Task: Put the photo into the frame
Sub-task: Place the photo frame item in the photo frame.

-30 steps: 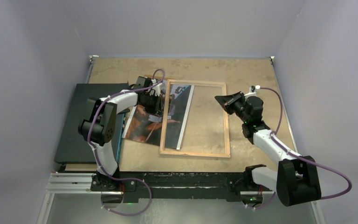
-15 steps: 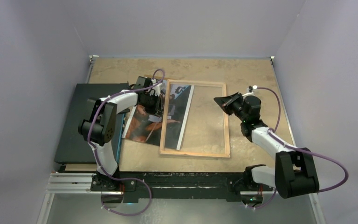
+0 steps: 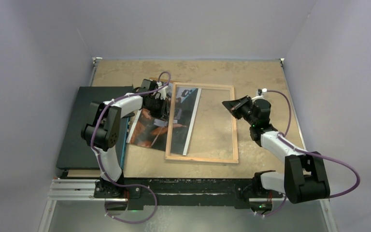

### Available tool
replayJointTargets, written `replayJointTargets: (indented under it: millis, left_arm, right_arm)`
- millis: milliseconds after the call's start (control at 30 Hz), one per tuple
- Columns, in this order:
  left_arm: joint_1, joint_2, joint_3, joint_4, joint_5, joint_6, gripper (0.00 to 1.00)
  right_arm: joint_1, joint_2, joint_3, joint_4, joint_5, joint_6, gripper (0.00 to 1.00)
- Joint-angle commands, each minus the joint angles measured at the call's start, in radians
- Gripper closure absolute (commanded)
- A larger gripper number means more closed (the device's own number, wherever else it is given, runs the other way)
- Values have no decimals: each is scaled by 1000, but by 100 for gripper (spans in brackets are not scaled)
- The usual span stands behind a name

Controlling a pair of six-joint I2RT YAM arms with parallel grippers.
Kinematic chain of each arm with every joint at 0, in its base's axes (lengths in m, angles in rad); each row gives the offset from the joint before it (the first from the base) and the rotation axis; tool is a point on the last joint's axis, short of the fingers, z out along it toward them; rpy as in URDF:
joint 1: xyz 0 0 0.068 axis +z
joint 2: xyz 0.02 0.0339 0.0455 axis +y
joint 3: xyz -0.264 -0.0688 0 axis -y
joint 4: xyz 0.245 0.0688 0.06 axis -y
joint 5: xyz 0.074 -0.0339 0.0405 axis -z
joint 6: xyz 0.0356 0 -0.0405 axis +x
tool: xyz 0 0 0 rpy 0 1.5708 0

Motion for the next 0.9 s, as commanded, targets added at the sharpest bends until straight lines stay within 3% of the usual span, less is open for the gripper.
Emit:
replayJointTargets:
  millis: [0, 433, 867]
  left_arm:
    - [-5, -55, 4, 18, 19, -9, 100]
    - [-6, -63, 8, 13, 19, -7, 100]
    - [-6, -49, 14, 17, 25, -9, 100]
  right_arm:
    - [-11, -30, -11, 12, 0, -31, 100]
    - [-21, -25, -48, 19, 20, -37, 100]
    - [-21, 32, -57, 200, -68, -77, 100]
